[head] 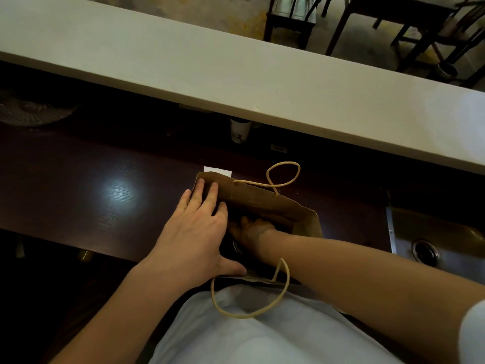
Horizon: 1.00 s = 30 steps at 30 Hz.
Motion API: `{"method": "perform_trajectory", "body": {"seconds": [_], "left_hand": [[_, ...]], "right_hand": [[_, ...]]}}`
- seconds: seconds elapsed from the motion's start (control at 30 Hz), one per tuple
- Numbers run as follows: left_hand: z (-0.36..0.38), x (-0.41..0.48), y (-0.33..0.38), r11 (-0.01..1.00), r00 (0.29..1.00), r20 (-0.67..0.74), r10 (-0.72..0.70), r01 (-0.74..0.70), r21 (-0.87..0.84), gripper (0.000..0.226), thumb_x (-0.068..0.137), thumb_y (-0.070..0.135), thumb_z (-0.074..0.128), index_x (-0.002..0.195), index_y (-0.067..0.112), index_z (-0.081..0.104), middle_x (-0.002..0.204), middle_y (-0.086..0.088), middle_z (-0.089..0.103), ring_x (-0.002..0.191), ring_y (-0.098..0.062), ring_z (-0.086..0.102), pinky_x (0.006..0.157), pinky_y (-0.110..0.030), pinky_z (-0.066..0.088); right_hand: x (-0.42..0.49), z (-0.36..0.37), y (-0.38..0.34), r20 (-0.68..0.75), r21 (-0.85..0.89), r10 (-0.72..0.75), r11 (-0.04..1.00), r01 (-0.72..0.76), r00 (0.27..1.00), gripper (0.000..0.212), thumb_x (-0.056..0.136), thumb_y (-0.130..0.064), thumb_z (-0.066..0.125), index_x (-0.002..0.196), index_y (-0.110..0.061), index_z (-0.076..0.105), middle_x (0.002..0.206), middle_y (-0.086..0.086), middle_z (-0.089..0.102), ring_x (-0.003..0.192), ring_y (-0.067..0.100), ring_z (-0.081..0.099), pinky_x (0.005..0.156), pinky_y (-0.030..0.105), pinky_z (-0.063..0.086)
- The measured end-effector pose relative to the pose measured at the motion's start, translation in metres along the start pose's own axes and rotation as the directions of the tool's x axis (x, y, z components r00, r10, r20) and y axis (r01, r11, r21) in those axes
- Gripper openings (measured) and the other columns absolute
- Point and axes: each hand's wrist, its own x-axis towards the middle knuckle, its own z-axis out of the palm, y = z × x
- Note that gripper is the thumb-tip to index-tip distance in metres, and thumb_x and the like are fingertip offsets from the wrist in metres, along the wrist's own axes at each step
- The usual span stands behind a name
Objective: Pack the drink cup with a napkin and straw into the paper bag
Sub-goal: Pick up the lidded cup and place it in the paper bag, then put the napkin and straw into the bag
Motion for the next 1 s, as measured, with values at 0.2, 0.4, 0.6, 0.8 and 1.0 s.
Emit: {"method": "perform_trajectory", "body": {"seconds": [0.2,0.4,0.6,0.8,1.0], "left_hand": [[-0.001,-0.002,0.001,1.000,1.000,0.001,-0.001,0.001,0.002,0.125,0.063,0.086,0.058,0.156,0.013,0.017,0.166,-0.017,-0.008,0.152,-0.035,-0.014,0.121,-0.045,-0.006],[-0.005,-0.004,-0.006,0.998,1.000,-0.007,-0.009,0.008,-0.068,0.120,0.064,0.081,0.062,0.157,0.024,0.011,0.168,-0.011,-0.002,0.153,-0.032,-0.004,0.123,-0.045,0.006],[-0.019,-0.011,-0.012,0.995,0.997,-0.077,-0.001,-0.007,-0.101,0.105,0.064,0.079,0.064,0.153,0.036,0.025,0.162,0.005,0.029,0.147,-0.019,0.028,0.120,-0.043,0.024],[-0.053,-0.010,-0.015,0.987,0.960,-0.280,0.023,-0.067,-0.149,0.059,0.078,0.062,0.061,0.134,0.044,0.053,0.111,0.018,0.070,0.098,-0.006,0.065,0.080,-0.029,0.053],[-0.081,0.012,-0.018,0.950,0.930,-0.368,-0.003,-0.112,-0.291,0.026,0.088,0.037,0.062,0.113,0.036,0.069,0.090,0.017,0.062,0.076,-0.006,0.061,0.072,-0.038,0.057]], "right_hand": [[-0.004,-0.006,-0.001,0.032,-0.014,0.007,1.000,-0.007,0.999,0.083,0.093,-0.031,0.057,0.154,-0.023,0.002,0.158,0.018,0.016,0.137,0.045,0.031,0.100,0.060,0.042],[-0.060,-0.048,0.008,-0.131,0.061,-0.118,0.990,0.127,0.984,0.051,0.091,-0.024,0.061,0.138,-0.015,0.044,0.117,0.011,0.061,0.093,0.025,0.063,0.070,0.032,0.051],[-0.148,-0.087,0.057,-0.432,0.352,-0.082,0.902,0.251,0.898,0.023,0.095,-0.032,0.053,0.114,-0.028,0.066,0.089,-0.011,0.067,0.078,0.004,0.062,0.074,0.023,0.050],[-0.180,-0.085,0.093,-0.603,0.560,0.124,0.769,0.307,0.788,0.014,0.089,-0.029,0.061,0.095,-0.025,0.072,0.074,-0.009,0.073,0.067,0.002,0.070,0.069,0.025,0.058],[-0.181,-0.085,0.098,-0.734,0.597,0.293,0.709,0.376,0.613,0.013,0.086,-0.029,0.062,0.089,-0.026,0.074,0.068,-0.002,0.073,0.062,0.008,0.069,0.069,0.036,0.058]]}}
